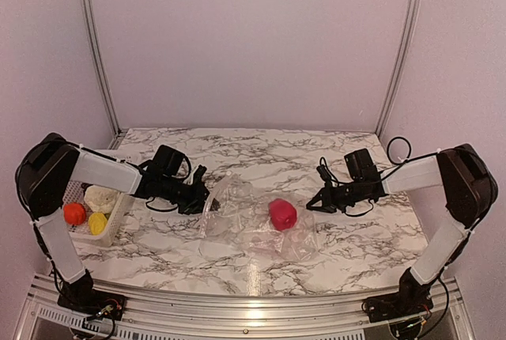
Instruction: Open the zip-top bag and remove the fake food
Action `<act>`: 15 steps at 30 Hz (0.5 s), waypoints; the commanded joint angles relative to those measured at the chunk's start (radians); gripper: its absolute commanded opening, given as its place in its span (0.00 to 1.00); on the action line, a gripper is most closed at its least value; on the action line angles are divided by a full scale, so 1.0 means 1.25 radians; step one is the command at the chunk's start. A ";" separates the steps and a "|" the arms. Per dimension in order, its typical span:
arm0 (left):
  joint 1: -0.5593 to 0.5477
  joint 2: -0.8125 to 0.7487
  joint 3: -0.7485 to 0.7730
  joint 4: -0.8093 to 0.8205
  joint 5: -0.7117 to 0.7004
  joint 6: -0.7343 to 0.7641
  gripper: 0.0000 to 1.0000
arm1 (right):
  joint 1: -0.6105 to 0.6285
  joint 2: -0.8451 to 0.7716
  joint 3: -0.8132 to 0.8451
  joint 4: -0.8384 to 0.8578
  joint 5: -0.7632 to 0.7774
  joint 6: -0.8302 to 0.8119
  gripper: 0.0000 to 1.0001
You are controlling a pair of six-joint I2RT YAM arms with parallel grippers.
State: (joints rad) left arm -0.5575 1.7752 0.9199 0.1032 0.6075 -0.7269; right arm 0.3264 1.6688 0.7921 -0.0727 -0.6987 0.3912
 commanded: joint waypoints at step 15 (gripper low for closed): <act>-0.191 0.299 0.084 0.640 0.156 -0.286 0.12 | 0.092 0.050 0.039 0.018 0.002 0.014 0.00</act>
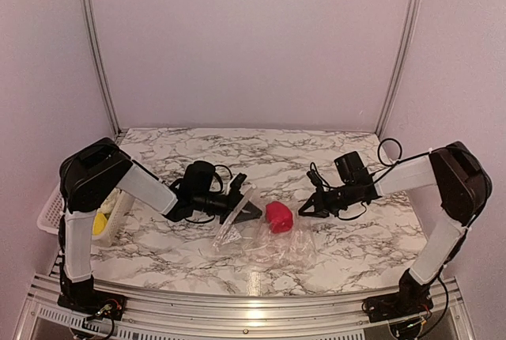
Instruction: Open the zip-top bag and remove the fake food
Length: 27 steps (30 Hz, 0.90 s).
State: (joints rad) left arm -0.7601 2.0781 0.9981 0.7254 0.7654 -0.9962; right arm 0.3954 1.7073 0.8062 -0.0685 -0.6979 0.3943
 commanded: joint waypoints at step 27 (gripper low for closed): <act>-0.084 0.074 0.108 -0.317 -0.109 0.267 0.03 | 0.073 0.028 0.009 0.015 0.019 0.024 0.00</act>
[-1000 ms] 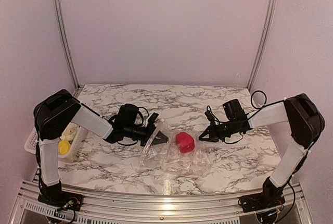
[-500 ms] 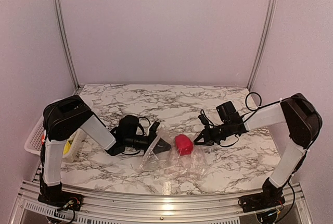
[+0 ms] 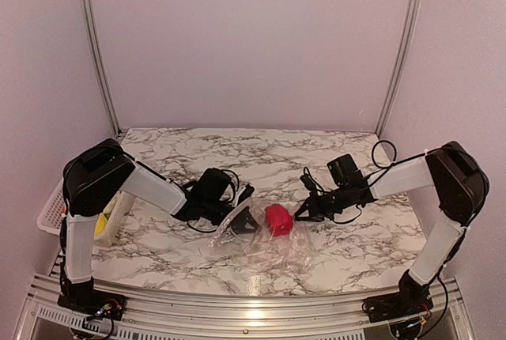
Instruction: Open the zip-top bag and remove the fake food
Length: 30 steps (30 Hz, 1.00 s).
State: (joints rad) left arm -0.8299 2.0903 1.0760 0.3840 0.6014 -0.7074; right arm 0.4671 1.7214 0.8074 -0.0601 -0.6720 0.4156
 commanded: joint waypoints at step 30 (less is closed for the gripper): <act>-0.018 0.058 -0.016 0.388 0.063 -0.287 0.71 | 0.031 0.006 0.008 0.003 -0.032 -0.026 0.00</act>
State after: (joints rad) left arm -0.8623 2.1666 1.0313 0.8490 0.7136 -1.0203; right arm 0.4812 1.7283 0.8070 -0.0608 -0.6739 0.4122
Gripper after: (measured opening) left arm 0.663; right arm 0.002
